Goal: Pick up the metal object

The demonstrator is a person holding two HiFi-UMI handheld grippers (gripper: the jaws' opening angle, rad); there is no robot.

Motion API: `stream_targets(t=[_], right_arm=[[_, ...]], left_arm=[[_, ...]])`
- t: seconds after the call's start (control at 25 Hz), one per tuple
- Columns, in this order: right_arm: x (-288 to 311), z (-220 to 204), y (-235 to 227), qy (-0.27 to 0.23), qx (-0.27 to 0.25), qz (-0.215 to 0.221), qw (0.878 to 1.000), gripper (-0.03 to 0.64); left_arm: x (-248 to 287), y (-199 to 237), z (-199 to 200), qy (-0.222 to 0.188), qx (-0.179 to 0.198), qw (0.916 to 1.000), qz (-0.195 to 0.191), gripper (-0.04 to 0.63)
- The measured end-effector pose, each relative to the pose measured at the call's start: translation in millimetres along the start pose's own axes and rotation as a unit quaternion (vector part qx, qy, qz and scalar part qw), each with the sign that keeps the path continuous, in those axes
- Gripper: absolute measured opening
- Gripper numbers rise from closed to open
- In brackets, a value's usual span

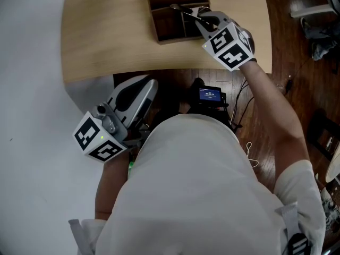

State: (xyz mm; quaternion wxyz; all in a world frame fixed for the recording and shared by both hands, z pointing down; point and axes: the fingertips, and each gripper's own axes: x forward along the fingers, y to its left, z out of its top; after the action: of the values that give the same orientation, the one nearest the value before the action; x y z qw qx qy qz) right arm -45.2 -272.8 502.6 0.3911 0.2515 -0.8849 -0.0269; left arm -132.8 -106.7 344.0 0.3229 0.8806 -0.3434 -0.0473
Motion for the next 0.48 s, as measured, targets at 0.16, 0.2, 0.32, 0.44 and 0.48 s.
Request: stream_targets(t=[0.16, 0.2, 0.32, 0.44, 0.48], right_arm=[[3.0, -1.9, -4.0, 0.007, 0.008, -0.006, 1.0, 0.005], [4.0, -1.5, -4.1, 0.008, 0.011, -0.004, 1.0, 0.005], [7.9, -1.2, -3.6, 0.014, 0.013, 0.0, 1.0, 0.006], [7.4, -1.4, -5.5, 0.014, 0.018, 0.0, 1.0, 0.006], [7.1, -1.6, -6.1, 0.014, 0.02, -0.002, 1.0, 0.009]], left_arm=[[-0.3, -1.5, -1.0, 0.001, 0.0, 1.0, 0.0, -0.003], [-0.2, -1.6, -1.1, 0.001, -0.001, 1.0, 0.0, -0.003], [0.3, -1.5, -0.7, 0.001, -0.002, 1.0, -0.001, -0.003], [0.8, -1.9, 0.6, 0.001, -0.001, 1.0, -0.002, -0.003], [0.7, -2.0, 0.7, 0.001, -0.001, 1.0, -0.002, -0.003]])
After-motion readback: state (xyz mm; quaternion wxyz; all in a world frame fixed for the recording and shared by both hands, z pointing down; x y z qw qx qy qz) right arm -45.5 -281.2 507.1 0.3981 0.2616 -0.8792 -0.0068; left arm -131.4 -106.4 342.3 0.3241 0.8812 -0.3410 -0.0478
